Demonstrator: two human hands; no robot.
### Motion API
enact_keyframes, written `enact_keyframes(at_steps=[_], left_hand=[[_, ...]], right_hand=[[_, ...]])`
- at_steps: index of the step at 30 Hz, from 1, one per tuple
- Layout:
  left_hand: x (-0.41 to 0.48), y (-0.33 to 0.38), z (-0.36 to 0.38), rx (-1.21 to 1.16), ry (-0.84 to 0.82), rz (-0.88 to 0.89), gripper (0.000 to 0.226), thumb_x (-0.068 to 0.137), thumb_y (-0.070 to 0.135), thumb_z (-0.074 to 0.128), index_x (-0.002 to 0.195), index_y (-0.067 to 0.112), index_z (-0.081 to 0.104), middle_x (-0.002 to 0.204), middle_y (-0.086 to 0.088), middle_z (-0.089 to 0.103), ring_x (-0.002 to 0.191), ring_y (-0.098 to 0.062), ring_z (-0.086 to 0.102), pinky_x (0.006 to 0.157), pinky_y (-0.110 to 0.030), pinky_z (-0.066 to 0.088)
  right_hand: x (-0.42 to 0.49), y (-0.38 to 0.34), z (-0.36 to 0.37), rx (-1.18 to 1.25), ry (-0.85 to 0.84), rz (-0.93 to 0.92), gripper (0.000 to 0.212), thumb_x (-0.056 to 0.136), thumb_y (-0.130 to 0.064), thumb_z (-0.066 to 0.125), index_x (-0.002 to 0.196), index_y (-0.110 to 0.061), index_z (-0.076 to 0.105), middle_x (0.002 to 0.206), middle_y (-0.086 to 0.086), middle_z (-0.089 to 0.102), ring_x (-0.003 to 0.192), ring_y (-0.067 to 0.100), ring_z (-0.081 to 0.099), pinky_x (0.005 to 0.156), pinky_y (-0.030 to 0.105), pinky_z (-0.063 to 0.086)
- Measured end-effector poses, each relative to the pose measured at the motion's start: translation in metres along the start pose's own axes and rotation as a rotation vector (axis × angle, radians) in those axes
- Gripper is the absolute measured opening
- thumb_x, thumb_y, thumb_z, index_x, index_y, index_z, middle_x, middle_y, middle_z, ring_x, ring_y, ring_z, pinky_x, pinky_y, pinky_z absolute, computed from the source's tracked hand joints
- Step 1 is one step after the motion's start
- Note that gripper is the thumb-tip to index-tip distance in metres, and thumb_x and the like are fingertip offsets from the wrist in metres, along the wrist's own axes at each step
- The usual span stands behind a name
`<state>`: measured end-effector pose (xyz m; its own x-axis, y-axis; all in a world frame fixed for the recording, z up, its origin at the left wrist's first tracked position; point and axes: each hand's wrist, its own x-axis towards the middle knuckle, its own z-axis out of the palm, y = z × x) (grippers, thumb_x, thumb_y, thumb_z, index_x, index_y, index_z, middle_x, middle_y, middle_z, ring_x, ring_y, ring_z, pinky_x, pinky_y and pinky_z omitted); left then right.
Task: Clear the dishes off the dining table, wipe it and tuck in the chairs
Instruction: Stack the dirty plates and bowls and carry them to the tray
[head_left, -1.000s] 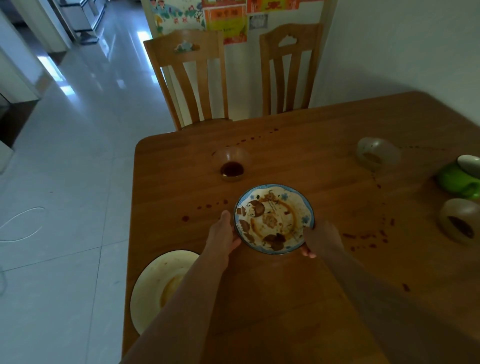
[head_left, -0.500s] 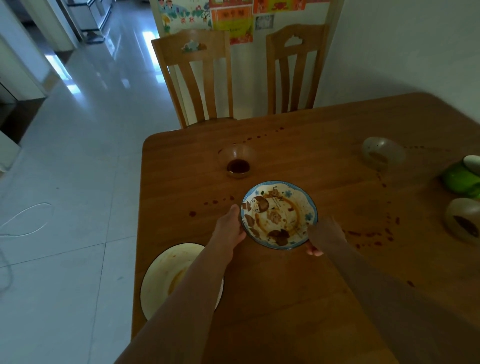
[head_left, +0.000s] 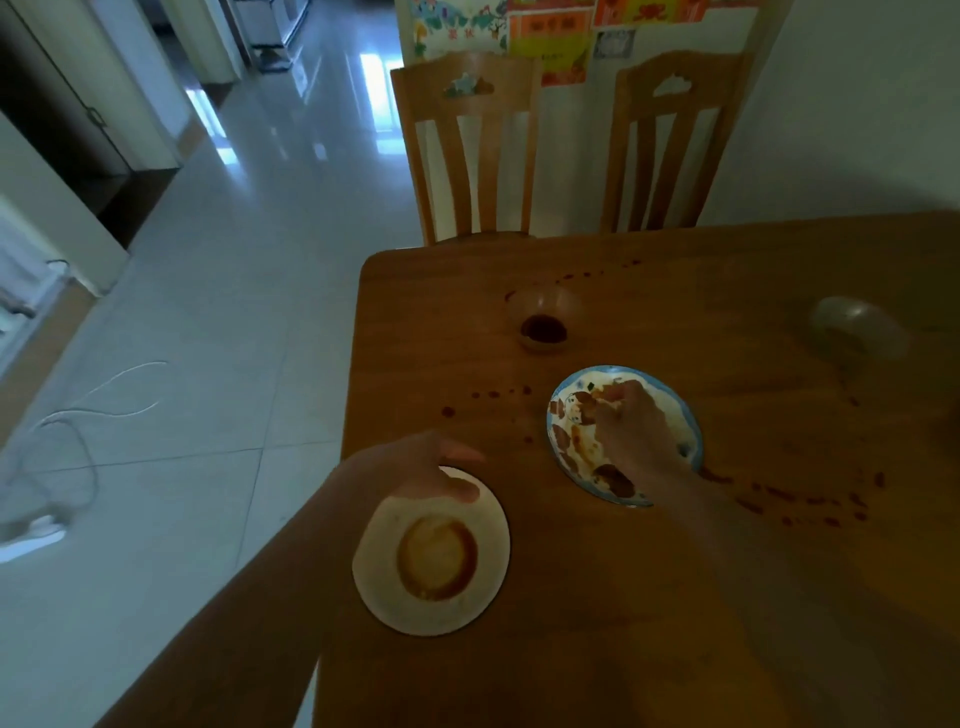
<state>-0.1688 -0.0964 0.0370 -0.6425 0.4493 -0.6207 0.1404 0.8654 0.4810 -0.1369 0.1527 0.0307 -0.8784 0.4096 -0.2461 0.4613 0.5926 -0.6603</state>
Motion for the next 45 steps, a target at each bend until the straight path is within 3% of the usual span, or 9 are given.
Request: enact_keyframes(at_steps=[4,9,13,21,25,30,39,42,45], left_hand=[[-0.003,-0.011,-0.002,0.064,0.028,0.010,0.035,0.099,0.031,0.052,0.132,0.027,0.060,0.130,0.002,0.062,0.117,-0.017,0.057,0.098,-0.038,0.046],[0.001,-0.021,-0.002,0.034,0.072,0.002,0.027,0.100,0.029,0.051,0.116,0.015,0.067,0.092,0.004,0.063,0.086,-0.012,0.058,0.075,-0.026,0.043],[0.006,-0.035,-0.007,-0.186,0.177,-0.078,0.021,0.098,0.030,0.055,0.101,0.016,0.071,0.076,0.003,0.061,0.071,-0.010,0.058,0.063,-0.022,0.044],[0.010,-0.037,-0.008,-0.739,0.344,-0.280,0.027,0.098,0.021,0.055,0.122,0.015,0.065,0.105,-0.005,0.070,0.087,-0.018,0.065,0.059,-0.026,0.056],[0.010,-0.035,-0.007,-0.827,0.463,-0.366,0.027,0.096,0.021,0.057,0.121,0.016,0.066,0.105,-0.005,0.069,0.088,-0.019,0.065,0.058,-0.027,0.057],[0.006,-0.029,-0.003,-0.910,0.563,-0.420,0.024,0.095,0.017,0.059,0.117,0.015,0.067,0.113,-0.011,0.067,0.099,-0.028,0.064,0.065,-0.035,0.060],[0.007,0.018,-0.026,-1.081,0.659,-0.355,0.028,0.094,0.016,0.061,0.120,0.007,0.065,0.109,-0.012,0.069,0.092,-0.027,0.069,0.065,-0.038,0.062],[0.021,0.058,-0.033,-1.030,0.632,-0.282,0.024,0.095,0.015,0.060,0.116,0.010,0.068,0.103,-0.007,0.070,0.085,-0.021,0.068,0.054,-0.030,0.060],[0.041,0.094,-0.027,-0.954,0.590,-0.269,0.027,0.095,0.016,0.059,0.120,0.010,0.067,0.111,-0.009,0.069,0.089,-0.023,0.069,0.055,-0.031,0.061]], right_hand=[[0.011,-0.016,0.025,0.179,-0.124,0.027,0.019,0.094,-0.020,0.052,0.112,-0.018,0.050,0.107,0.014,0.063,0.097,0.036,0.065,0.085,0.052,0.055],[0.028,-0.025,0.031,0.208,-0.156,0.083,0.018,0.095,-0.014,0.047,0.112,-0.015,0.054,0.091,0.013,0.065,0.062,0.021,0.058,0.055,0.031,0.045],[0.054,-0.031,0.036,0.339,-0.157,0.158,0.012,0.099,-0.015,0.048,0.110,-0.011,0.053,0.095,0.022,0.067,0.061,0.022,0.057,0.059,0.035,0.048],[0.123,-0.056,0.044,0.481,-0.122,0.345,0.038,0.104,-0.024,0.040,0.135,-0.001,0.043,0.075,0.015,0.057,0.061,0.023,0.059,0.048,0.036,0.049],[0.145,-0.063,0.044,0.431,-0.184,0.441,0.033,0.104,-0.011,0.039,0.133,0.004,0.047,0.074,0.014,0.054,0.060,0.018,0.055,0.066,0.034,0.057],[0.162,-0.058,0.045,0.390,-0.172,0.413,0.043,0.100,0.001,0.040,0.144,-0.002,0.039,0.077,0.013,0.051,0.057,0.016,0.053,0.049,0.029,0.048],[0.168,-0.038,-0.022,0.366,-0.057,0.241,0.018,0.097,-0.010,0.047,0.098,0.001,0.061,0.062,0.009,0.058,0.043,0.014,0.049,0.039,0.024,0.036],[0.171,-0.035,-0.059,0.303,-0.120,0.229,0.038,0.103,-0.013,0.040,0.068,-0.006,0.052,0.038,0.005,0.052,0.021,0.006,0.039,0.026,0.017,0.030],[0.158,-0.027,-0.092,0.308,-0.037,0.167,0.042,0.103,-0.025,0.040,0.067,-0.006,0.051,0.054,0.010,0.055,0.033,0.011,0.043,0.032,0.020,0.032]])
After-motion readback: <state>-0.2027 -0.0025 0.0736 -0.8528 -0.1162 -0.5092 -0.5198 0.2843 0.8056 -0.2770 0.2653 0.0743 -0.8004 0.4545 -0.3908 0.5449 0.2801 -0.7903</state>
